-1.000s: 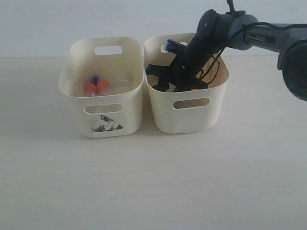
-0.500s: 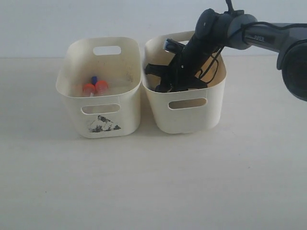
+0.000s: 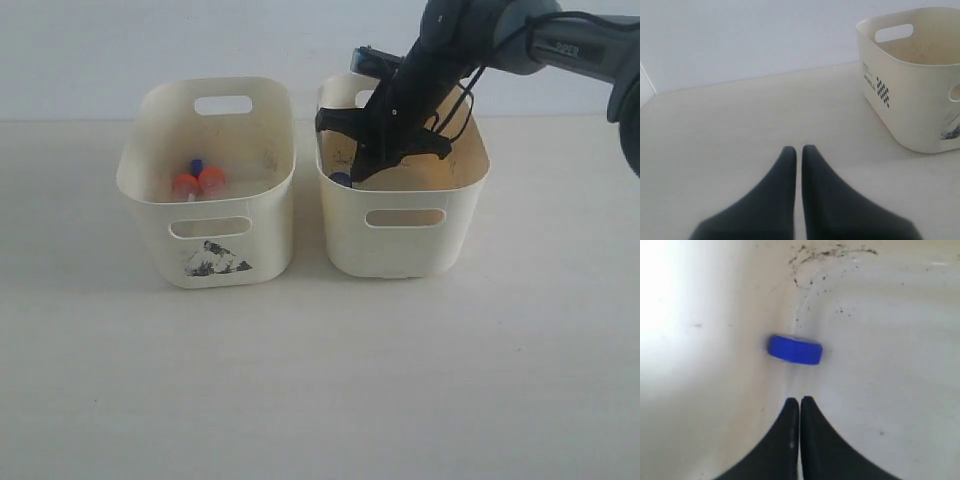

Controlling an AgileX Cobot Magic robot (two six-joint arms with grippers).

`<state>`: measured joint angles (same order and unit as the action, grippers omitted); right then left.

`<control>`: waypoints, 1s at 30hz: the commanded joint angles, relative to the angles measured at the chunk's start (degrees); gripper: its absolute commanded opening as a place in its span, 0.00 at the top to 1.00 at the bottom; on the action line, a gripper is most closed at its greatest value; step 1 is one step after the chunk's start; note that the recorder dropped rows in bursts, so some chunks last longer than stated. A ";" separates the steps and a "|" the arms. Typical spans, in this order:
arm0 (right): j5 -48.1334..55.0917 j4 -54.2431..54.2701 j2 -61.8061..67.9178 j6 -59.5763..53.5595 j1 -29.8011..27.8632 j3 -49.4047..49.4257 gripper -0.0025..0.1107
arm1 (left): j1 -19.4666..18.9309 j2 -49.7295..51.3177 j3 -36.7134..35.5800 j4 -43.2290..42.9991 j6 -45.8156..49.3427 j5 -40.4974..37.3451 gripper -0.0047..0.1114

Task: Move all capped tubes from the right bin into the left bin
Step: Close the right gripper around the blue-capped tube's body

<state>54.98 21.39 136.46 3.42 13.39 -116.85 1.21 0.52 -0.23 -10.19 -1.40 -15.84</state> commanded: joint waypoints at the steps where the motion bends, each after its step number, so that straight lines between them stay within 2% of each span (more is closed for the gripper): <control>1: 0.07 0.32 -1.47 -0.34 -0.28 0.15 0.98 | -0.06 -0.11 0.23 0.06 -0.66 0.86 0.92; 5: -0.73 3.76 -0.94 -0.98 -0.28 0.15 0.98 | -0.06 -0.11 0.23 0.06 -0.66 0.86 0.92; 7: -0.83 5.89 -0.32 -2.60 -0.28 0.15 0.91 | -0.06 -0.11 0.23 0.06 -0.66 0.86 0.92; 10: -1.57 6.88 0.30 -3.42 -0.28 0.15 0.68 | -0.06 -0.11 0.23 0.06 -0.66 0.86 0.92; 12: -1.72 6.75 0.70 -3.75 -0.28 0.15 0.48 | -0.06 -0.11 0.23 0.06 -0.66 0.86 0.92; 13: -1.81 6.34 0.93 -3.75 -0.28 0.15 0.42 | -0.06 -0.11 0.23 0.06 -0.66 0.86 0.92; 14: -1.81 5.97 1.20 -3.75 -0.28 0.15 0.40 | -0.06 -0.11 0.23 0.06 -0.66 0.86 0.92; 19: -1.56 5.35 2.81 -3.75 -0.28 0.15 0.45 | -0.06 -0.11 0.23 0.06 -0.66 0.86 0.92; 30: -0.39 4.87 6.16 -2.94 -0.17 0.15 0.47 | -0.06 -0.11 0.23 0.06 -0.66 0.86 0.92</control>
<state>53.77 27.19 141.16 0.00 13.27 -116.95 1.21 0.52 -0.23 -10.19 -1.40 -15.84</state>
